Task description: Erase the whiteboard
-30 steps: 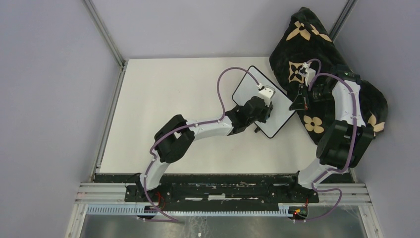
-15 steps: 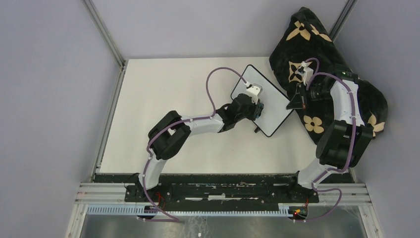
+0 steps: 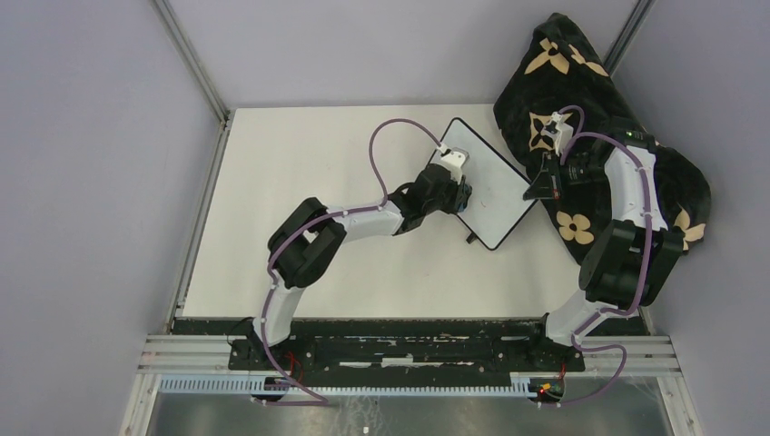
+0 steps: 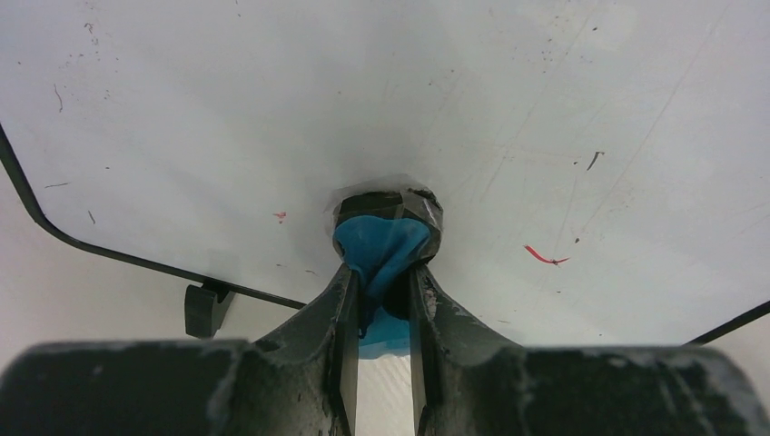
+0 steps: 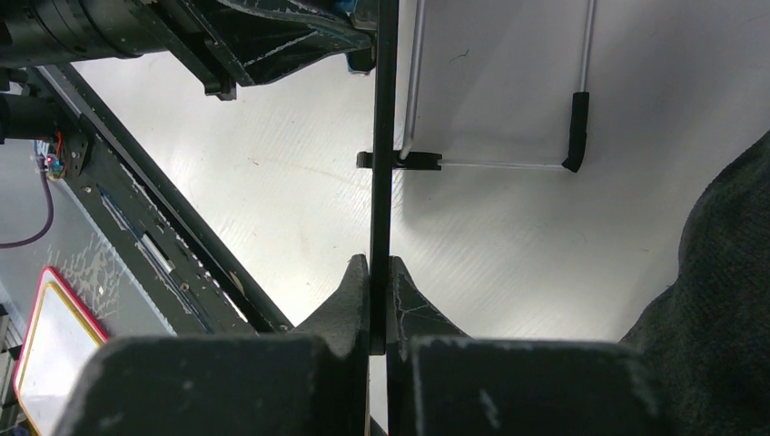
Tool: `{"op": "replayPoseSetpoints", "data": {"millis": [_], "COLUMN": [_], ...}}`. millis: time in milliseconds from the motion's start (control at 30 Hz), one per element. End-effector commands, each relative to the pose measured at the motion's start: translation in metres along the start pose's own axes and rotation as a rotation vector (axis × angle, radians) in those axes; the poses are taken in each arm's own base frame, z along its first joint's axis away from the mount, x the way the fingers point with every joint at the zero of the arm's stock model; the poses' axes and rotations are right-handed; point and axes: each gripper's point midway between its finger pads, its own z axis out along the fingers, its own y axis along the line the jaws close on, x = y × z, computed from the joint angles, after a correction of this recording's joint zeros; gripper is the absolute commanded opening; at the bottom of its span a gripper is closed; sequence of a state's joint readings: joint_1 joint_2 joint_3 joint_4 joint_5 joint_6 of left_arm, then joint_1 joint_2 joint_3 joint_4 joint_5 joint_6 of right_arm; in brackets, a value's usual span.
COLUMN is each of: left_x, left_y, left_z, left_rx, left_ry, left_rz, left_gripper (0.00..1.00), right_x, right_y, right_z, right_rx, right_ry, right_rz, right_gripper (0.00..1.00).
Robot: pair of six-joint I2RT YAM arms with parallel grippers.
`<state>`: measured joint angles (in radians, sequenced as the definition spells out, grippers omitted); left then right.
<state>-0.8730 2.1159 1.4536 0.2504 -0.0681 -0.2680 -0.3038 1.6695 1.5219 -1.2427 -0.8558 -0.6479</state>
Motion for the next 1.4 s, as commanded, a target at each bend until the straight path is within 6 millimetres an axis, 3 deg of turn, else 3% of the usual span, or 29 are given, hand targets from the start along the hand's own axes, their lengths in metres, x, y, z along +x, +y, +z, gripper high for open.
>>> {"op": "replayPoseSetpoints", "data": {"millis": [0, 233, 367, 467, 567, 733, 1133, 1367], "left_x": [-0.002, -0.005, -0.008, -0.009, -0.004, 0.003, -0.018, -0.023], "left_y": [-0.028, -0.114, -0.143, -0.150, -0.138, -0.103, -0.015, 0.007], "left_z": [-0.002, -0.012, -0.019, -0.022, -0.016, -0.004, 0.001, -0.006], "left_rx": [0.016, 0.155, 0.216, 0.221, 0.173, 0.113, -0.016, -0.052], "left_ry": [-0.013, -0.040, -0.049, -0.058, -0.051, -0.022, -0.023, -0.029], "left_rz": [0.015, 0.046, 0.039, 0.046, 0.069, 0.057, 0.029, 0.023], "left_gripper": [0.03, 0.03, 0.03, 0.03, 0.03, 0.03, 0.03, 0.03], "right_x": [-0.006, -0.006, -0.006, -0.006, -0.006, -0.005, -0.005, -0.004], "right_y": [0.016, 0.016, 0.016, 0.017, 0.018, 0.018, 0.020, 0.017], "right_z": [-0.003, -0.003, -0.003, -0.003, -0.004, -0.004, -0.004, -0.003], "right_rx": [-0.054, -0.054, -0.053, -0.054, -0.056, -0.056, -0.057, -0.054], "right_ry": [-0.015, -0.015, -0.014, -0.015, -0.016, -0.014, -0.015, -0.008], "right_rz": [-0.017, -0.016, -0.015, -0.016, -0.018, -0.017, -0.019, -0.014], "right_gripper": [0.00, 0.01, 0.00, 0.00, 0.01, 0.01, 0.01, 0.00]}}
